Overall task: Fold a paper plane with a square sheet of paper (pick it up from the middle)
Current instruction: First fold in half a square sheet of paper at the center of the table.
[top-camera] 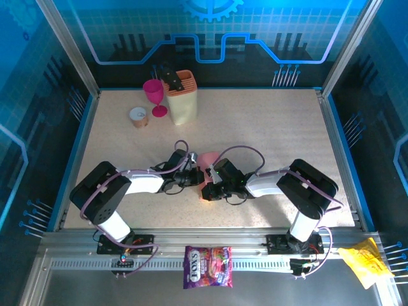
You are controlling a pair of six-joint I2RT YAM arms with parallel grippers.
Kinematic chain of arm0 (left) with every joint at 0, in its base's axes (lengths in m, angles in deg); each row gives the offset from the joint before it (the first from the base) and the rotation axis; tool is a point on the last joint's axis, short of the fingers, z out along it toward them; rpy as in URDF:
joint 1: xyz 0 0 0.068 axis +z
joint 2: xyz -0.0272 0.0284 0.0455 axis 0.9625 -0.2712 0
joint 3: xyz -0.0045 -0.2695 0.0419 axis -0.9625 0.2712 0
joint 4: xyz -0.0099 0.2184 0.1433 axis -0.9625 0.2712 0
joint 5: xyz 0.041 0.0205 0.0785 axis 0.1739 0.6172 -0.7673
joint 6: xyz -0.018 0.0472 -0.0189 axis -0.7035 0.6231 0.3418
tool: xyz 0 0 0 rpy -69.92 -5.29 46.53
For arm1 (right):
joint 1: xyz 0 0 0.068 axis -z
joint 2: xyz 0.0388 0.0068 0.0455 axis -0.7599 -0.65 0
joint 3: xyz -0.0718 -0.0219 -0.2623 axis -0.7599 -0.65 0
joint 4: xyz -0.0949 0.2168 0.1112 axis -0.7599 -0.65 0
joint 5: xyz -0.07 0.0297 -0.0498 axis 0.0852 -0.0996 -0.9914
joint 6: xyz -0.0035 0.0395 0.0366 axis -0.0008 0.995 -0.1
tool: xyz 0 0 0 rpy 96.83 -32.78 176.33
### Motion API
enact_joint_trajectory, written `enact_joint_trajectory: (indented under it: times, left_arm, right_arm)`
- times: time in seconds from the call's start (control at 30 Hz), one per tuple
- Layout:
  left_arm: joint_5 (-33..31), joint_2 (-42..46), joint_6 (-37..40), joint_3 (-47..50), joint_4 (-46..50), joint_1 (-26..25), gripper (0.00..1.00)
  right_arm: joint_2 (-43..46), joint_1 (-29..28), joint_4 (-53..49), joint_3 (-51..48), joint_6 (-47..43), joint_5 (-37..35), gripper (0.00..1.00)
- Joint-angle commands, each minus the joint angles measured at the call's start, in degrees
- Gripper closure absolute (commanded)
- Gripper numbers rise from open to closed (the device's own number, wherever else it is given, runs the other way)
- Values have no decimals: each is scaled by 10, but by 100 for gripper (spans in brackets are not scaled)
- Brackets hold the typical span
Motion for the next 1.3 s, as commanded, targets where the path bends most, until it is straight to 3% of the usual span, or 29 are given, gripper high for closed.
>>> enact_joint_trajectory:
  times: [0.0,0.43,0.8,1.27]
  left_arm:
    - [-19,-18,-16,4,-4,-6,100]
    - [-80,-42,9,-53,77,-3,100]
    - [-74,-93,48,-137,107,29,100]
    - [-64,-145,65,-162,86,72,100]
  right_arm:
    - [-32,0,-99,-7,-9,-29,100]
    - [-59,-10,-183,12,-39,-49,100]
    - [-70,-17,-187,0,-37,-57,100]
    - [-81,-17,-195,-4,-36,-63,100]
